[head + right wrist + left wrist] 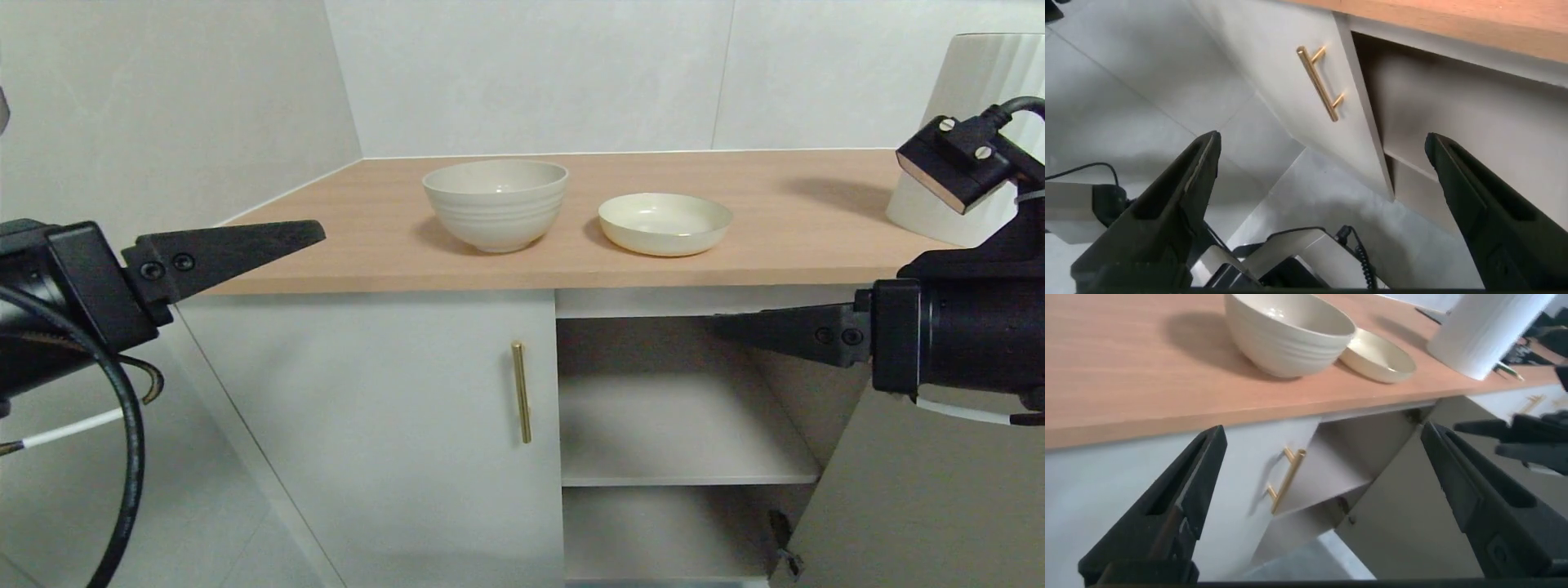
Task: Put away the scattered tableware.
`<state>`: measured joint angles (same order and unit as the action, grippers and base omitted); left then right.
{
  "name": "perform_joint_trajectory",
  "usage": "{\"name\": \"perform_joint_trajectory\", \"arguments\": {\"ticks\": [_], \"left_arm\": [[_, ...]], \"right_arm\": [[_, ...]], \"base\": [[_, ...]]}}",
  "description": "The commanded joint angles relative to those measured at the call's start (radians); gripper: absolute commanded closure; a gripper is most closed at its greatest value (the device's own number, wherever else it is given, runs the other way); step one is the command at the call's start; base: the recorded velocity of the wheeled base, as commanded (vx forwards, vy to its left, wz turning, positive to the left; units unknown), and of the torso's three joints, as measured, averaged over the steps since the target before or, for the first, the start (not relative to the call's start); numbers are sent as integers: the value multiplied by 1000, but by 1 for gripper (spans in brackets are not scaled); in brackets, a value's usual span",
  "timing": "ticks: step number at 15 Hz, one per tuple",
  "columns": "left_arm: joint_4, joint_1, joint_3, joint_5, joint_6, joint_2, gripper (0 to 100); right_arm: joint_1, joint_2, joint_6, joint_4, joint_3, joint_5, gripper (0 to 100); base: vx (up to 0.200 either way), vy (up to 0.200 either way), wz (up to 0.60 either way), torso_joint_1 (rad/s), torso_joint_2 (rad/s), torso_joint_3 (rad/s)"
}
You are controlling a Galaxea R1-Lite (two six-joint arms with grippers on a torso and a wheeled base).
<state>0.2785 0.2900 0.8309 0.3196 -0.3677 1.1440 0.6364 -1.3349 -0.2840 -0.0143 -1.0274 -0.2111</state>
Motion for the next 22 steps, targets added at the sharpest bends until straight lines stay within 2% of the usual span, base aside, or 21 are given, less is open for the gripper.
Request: {"name": "perform_joint_trajectory", "arguments": {"ticks": [1, 6, 10, 13, 15, 16, 18, 20, 21, 22], "left_arm": [[2, 0, -1, 1, 0, 36, 0], [5, 3, 7, 1, 0, 108, 0], [5, 43, 48, -10, -2, 169, 0], [2, 58, 94, -10, -17, 218, 0], [-47, 55, 179, -11, -19, 284, 0], [-90, 46, 221, -11, -30, 309, 0], [-216, 41, 269, -11, -39, 322, 0], [-303, 43, 309, -11, -42, 322, 0], [-314, 41, 315, -17, -59, 330, 0], [-312, 41, 329, -47, -106, 350, 0]], "right_arm": [[0, -7, 0, -3, 0, 1, 0], [-4, -30, 2, -12, -3, 1, 0], [-9, -59, 3, -56, -6, 2, 0], [-34, -96, 25, -116, -8, 1, 0], [-46, -119, 45, -147, -2, 1, 0], [-46, -129, 46, -158, 0, 2, 0], [-46, -167, 46, -154, -13, 10, 0], [-46, -237, 29, -96, -111, 131, 0], [-44, -280, -1, -18, -184, 217, 0], [-46, -313, -61, 46, -250, 266, 0]], "base": [[0, 0, 0, 32, -154, -149], [0, 0, 0, 98, -323, -298], [0, 0, 0, 132, -513, -299], [0, 0, 0, 175, -471, -297], [0, 0, 0, 193, -473, -298], [0, 0, 0, 198, -486, -290], [0, 0, 0, 112, -283, -168], [0, 0, 0, 36, -83, -66], [0, 0, 0, 0, 0, 0], [0, 0, 0, 0, 0, 0]]}}
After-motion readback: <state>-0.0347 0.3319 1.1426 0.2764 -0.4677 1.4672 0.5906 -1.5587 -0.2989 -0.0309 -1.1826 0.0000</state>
